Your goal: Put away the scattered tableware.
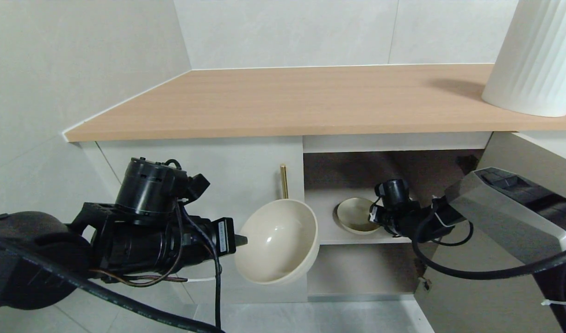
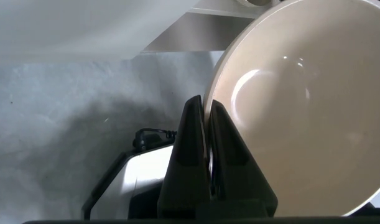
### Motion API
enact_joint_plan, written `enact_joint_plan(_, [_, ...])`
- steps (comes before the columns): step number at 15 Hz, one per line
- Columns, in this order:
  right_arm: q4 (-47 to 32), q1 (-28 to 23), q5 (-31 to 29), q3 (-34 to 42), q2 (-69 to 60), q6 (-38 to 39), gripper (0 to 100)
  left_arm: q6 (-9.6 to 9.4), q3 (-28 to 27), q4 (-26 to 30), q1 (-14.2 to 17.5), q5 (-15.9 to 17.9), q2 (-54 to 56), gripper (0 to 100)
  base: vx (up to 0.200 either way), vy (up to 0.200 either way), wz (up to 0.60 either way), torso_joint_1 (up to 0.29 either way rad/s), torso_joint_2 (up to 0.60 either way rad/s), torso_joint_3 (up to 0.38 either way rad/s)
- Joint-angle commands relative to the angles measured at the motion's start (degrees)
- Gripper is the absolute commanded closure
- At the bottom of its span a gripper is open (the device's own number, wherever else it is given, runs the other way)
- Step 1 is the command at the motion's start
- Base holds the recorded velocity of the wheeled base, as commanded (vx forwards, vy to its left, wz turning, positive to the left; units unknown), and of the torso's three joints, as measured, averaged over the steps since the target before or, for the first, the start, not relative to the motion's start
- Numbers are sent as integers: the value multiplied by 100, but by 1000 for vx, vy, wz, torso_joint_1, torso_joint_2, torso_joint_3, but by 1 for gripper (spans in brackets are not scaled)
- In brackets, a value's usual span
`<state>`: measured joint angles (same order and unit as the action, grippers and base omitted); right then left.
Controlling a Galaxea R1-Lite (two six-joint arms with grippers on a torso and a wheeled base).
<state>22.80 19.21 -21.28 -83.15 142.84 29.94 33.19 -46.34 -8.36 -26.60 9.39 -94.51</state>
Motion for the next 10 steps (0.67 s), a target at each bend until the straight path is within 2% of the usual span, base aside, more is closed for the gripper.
enact_joint_plan(1, [6, -5, 2, -26, -45, 3, 0, 3, -7, 1, -21, -7, -67, 100, 0, 0, 0, 0, 0, 0])
enact_joint_plan(3, [6, 4, 2, 141, -248, 21, 0, 3, -16, 1, -65, -33, -164, 100, 0, 0, 0, 0, 0, 0])
enact_joint_plan(5, [6, 91, 63, 581, -713, 21, 0, 12, -33, 1, -144, -244, -357, 100, 0, 0, 0, 0, 0, 0])
enact_joint_plan(8, [-3, 548, 731, 1460, -1768, -50, 0, 12, -77, -25, -486, -1246, -999, 100, 0, 0, 0, 0, 0, 0])
enact_joint_plan(9, [-30, 751, 933, 1679, -2067, -111, 0, 12, -130, -25, -574, -1528, -1201, 100, 0, 0, 0, 0, 0, 0])
enact_joint_plan(10, [-38, 856, 1021, 1820, -2234, -164, 0, 12, -156, -25, -627, -1659, -1306, 100, 0, 0, 0, 0, 0, 0])
